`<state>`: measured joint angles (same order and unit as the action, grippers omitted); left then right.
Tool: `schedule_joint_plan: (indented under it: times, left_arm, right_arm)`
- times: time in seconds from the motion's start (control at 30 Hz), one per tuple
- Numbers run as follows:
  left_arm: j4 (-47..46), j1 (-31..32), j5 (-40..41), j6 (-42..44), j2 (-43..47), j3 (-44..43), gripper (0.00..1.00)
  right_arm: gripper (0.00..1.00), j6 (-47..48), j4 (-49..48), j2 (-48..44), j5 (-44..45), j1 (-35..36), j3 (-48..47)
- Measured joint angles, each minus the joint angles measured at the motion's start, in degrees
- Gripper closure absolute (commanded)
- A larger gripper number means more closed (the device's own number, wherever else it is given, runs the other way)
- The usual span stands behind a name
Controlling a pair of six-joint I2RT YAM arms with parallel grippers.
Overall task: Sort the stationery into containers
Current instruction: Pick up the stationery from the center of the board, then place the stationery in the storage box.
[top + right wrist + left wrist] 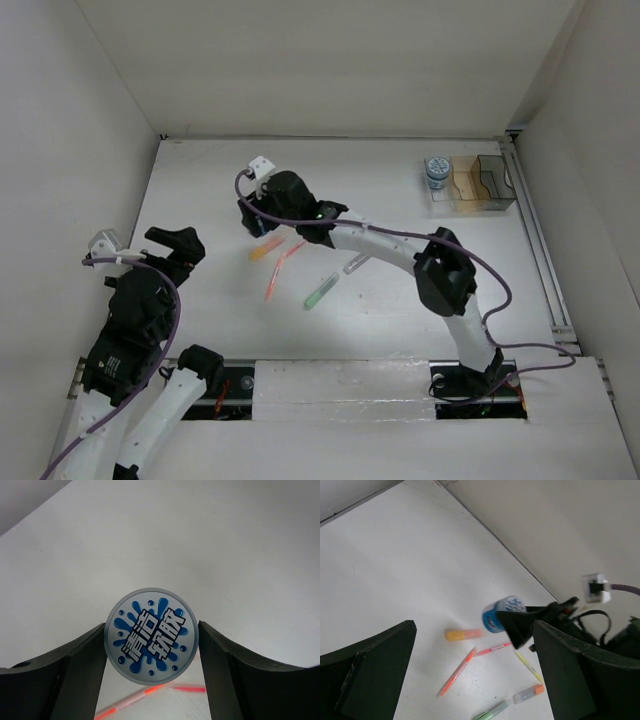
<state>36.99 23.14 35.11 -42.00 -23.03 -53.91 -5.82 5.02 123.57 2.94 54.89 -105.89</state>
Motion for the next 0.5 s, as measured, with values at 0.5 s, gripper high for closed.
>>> schedule_joint_plan:
  times: [0.5]
  left_arm:
    - [-0.66, 0.0, -0.94, 0.87, 0.02, 0.0, 0.0]
  right_arm:
    - [1.0, -3.3, -2.03, -23.04, 6.45, -34.05, 25.31]
